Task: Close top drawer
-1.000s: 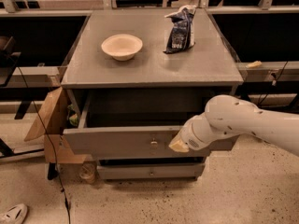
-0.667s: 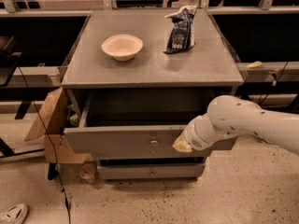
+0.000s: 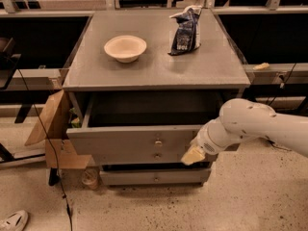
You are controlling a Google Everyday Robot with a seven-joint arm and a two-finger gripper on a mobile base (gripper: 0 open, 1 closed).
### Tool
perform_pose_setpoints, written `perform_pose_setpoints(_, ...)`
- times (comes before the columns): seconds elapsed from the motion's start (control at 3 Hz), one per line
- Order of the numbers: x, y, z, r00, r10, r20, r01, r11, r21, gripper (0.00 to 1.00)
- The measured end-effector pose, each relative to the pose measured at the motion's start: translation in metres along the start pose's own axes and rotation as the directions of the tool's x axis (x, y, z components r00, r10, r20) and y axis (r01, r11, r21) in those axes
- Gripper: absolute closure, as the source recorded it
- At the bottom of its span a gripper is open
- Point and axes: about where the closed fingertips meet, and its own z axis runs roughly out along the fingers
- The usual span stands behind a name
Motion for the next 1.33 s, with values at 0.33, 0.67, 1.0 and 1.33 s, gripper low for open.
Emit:
perform_pose_setpoints(0.33, 0.010, -0.009, -0.001, 1.000, 0.021, -0.015, -0.021, 0.9997, 0.010, 0.00)
perform_pose_setpoints(0.67, 0.011, -0.005, -0.002, 1.000, 0.021, -0.015, -0.021, 0.9997, 0.010, 0.00)
perform_pose_setpoints(1.0, 0.009, -0.014, -0.004, 1.000, 0.031, -0.004, -0.031, 0.9995, 0.009, 0.00)
perform_pose_setpoints(1.33, 0.006, -0.023, -0.004, 0.999, 0.050, -0.004, -0.050, 0.9987, 0.003, 0.19)
